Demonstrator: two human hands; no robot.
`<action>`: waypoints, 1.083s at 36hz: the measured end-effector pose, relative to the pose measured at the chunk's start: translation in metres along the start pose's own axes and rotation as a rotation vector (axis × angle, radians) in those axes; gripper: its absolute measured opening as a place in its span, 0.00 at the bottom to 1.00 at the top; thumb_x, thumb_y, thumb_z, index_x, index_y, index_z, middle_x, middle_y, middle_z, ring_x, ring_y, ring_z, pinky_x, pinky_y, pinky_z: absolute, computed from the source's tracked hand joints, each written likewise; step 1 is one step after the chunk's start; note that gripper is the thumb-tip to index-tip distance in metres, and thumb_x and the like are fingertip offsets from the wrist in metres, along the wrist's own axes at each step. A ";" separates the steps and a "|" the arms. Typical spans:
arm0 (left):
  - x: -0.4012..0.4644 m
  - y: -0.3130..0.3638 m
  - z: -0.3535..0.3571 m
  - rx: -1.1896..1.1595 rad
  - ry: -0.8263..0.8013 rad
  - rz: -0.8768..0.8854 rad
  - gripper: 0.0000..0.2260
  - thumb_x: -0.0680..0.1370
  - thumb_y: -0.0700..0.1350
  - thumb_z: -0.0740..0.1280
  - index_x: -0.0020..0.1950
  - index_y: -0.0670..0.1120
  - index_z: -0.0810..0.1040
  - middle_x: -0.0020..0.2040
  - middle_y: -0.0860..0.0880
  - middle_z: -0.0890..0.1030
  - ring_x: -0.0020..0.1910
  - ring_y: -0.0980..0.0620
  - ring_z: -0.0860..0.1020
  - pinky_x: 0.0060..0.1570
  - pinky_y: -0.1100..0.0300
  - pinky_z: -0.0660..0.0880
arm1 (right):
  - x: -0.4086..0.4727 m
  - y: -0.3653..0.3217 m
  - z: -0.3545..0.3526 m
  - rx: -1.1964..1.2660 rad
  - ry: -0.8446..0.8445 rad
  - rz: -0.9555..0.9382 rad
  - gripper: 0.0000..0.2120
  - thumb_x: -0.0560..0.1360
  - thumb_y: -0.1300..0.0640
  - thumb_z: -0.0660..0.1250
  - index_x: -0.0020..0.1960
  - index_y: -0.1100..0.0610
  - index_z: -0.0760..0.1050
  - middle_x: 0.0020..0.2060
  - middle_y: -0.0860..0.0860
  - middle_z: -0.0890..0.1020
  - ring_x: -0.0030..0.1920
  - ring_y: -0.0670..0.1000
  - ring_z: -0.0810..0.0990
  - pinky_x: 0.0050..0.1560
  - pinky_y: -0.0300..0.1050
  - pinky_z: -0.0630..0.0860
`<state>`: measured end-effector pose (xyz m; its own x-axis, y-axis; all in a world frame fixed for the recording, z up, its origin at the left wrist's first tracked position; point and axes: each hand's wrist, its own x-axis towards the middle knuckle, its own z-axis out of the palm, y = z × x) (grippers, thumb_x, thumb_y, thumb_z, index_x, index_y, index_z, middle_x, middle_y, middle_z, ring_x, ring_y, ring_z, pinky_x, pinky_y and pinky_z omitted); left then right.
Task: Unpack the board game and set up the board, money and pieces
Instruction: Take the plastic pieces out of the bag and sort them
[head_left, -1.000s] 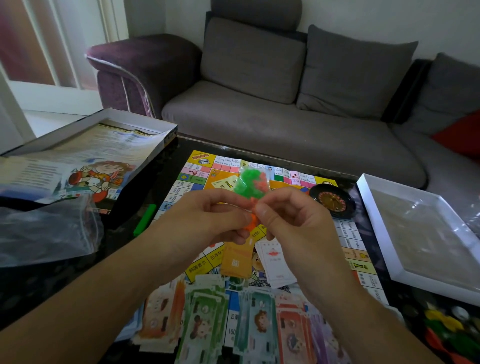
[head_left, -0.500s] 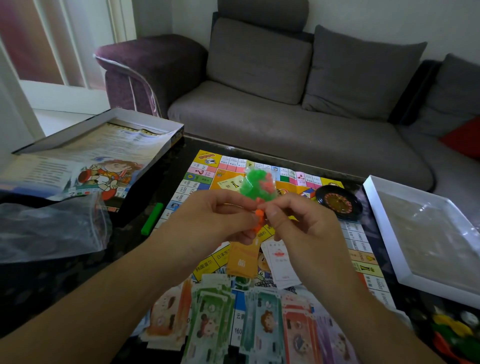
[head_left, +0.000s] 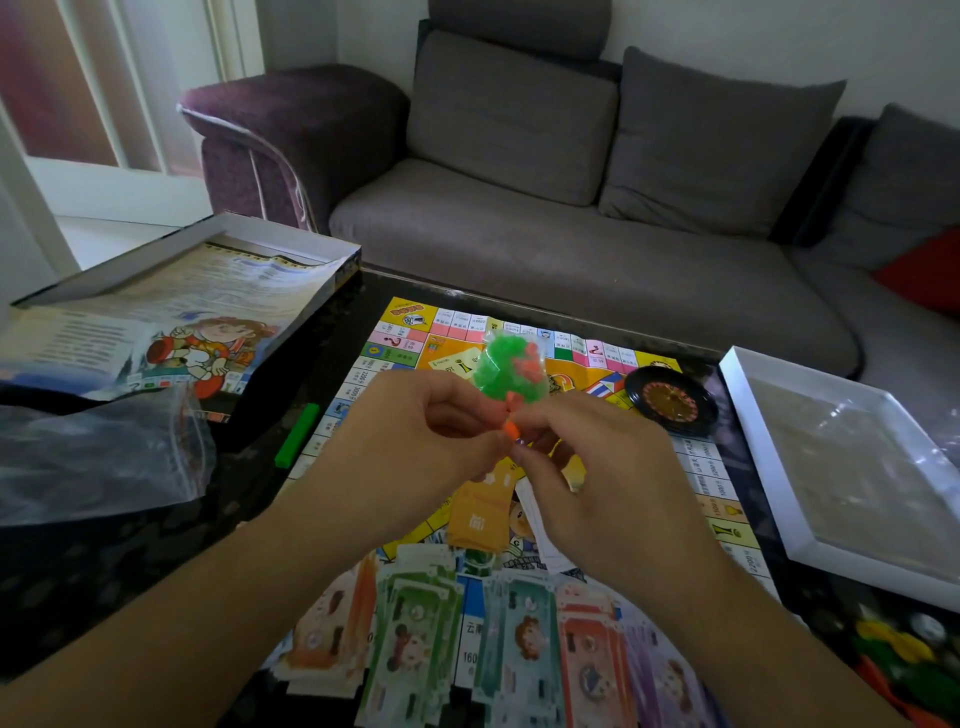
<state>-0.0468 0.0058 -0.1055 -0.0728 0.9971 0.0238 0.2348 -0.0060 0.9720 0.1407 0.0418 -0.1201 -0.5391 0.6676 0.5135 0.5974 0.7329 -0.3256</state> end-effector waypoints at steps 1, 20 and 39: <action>0.000 -0.001 0.000 0.018 -0.005 0.014 0.03 0.76 0.41 0.77 0.48 0.46 0.85 0.39 0.49 0.87 0.38 0.52 0.86 0.39 0.62 0.83 | 0.000 0.000 0.000 -0.014 0.002 -0.011 0.05 0.79 0.57 0.72 0.55 0.52 0.82 0.46 0.44 0.81 0.44 0.44 0.77 0.45 0.46 0.78; -0.005 0.007 -0.002 -0.101 -0.129 -0.105 0.08 0.76 0.38 0.75 0.53 0.47 0.85 0.43 0.48 0.89 0.41 0.50 0.87 0.37 0.69 0.78 | 0.001 -0.002 0.000 0.235 -0.065 0.076 0.05 0.78 0.59 0.67 0.52 0.52 0.80 0.40 0.44 0.82 0.41 0.48 0.82 0.40 0.49 0.80; -0.003 0.003 -0.007 -0.226 -0.187 -0.130 0.09 0.78 0.35 0.72 0.57 0.44 0.84 0.45 0.44 0.88 0.44 0.47 0.87 0.45 0.62 0.83 | 0.003 0.002 -0.004 0.488 -0.081 0.328 0.08 0.79 0.62 0.73 0.50 0.48 0.83 0.41 0.45 0.84 0.43 0.50 0.84 0.43 0.55 0.83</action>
<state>-0.0528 0.0023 -0.1008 0.0964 0.9872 -0.1272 0.0123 0.1266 0.9919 0.1424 0.0454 -0.1163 -0.4278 0.8630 0.2687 0.4084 0.4497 -0.7943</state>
